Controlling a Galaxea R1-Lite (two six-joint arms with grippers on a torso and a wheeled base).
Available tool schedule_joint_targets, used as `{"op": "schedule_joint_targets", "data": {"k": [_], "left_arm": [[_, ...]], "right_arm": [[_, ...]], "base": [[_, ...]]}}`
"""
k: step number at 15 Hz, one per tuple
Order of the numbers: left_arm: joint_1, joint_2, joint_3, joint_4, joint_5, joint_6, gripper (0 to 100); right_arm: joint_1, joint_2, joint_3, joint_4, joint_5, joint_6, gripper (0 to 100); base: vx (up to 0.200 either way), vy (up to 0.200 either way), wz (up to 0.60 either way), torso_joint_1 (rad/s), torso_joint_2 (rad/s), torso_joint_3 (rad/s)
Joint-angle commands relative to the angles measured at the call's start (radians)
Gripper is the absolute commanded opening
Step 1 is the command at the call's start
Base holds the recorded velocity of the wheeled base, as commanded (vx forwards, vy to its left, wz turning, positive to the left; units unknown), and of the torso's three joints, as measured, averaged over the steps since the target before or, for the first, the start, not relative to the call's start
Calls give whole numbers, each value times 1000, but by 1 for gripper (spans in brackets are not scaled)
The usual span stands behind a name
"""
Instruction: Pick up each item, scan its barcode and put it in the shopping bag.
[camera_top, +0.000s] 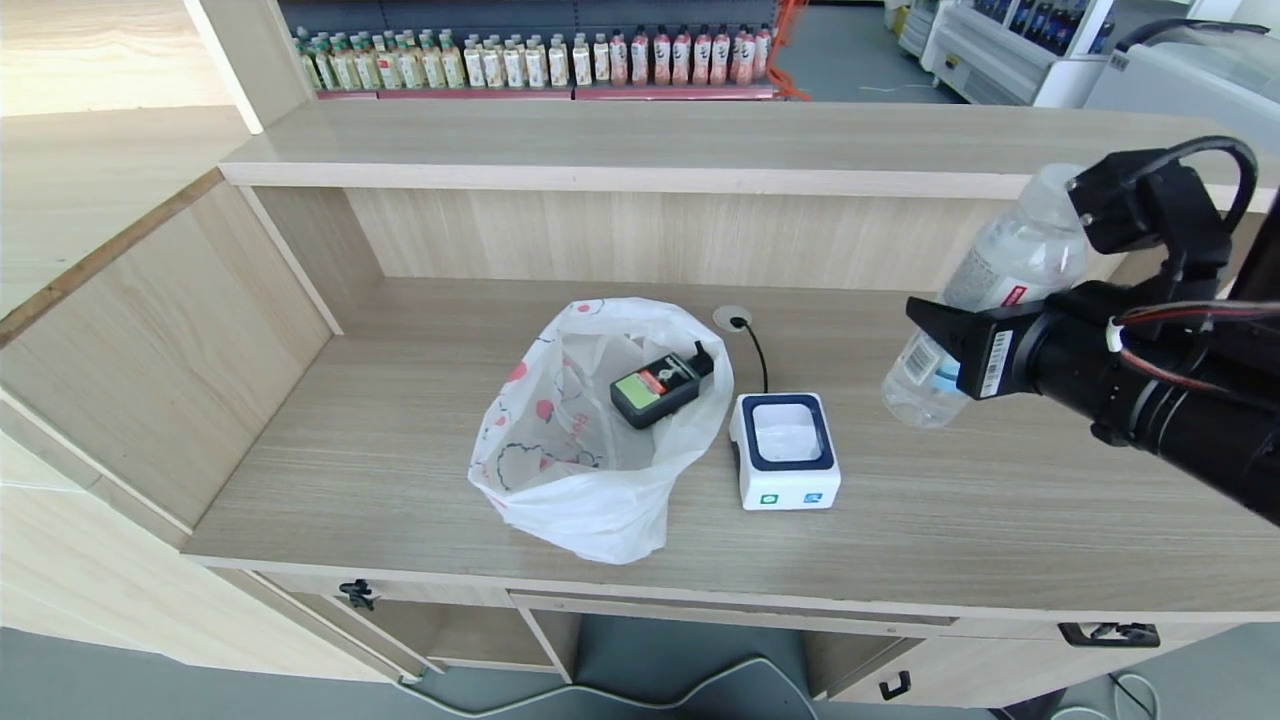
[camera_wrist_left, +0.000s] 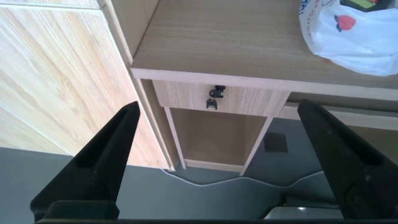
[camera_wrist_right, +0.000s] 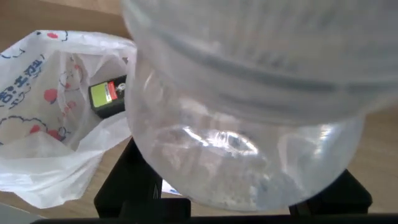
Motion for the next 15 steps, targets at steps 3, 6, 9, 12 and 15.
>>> {"op": "schedule_joint_targets", "data": {"k": [3, 6, 9, 12, 15], "left_arm": [[2, 0, 0, -1, 0, 0, 100], [2, 0, 0, -1, 0, 0, 100], [2, 0, 0, -1, 0, 0, 100], [2, 0, 0, -1, 0, -2, 100], [2, 0, 0, 1, 0, -3, 100]], "right_arm": [[1, -13, -1, -6, 21, 21, 0], [0, 57, -24, -13, 129, 83, 0], [-28, 183, -93, -15, 242, 133, 0], [-40, 287, -192, -18, 385, 193, 0], [-39, 355, -222, -107, 488, 224, 0]], "base": [[0, 133, 0, 5, 2, -2], [0, 0, 0, 0, 0, 0], [0, 0, 0, 0, 0, 0], [0, 0, 0, 0, 0, 0], [0, 0, 0, 0, 0, 0]]}}
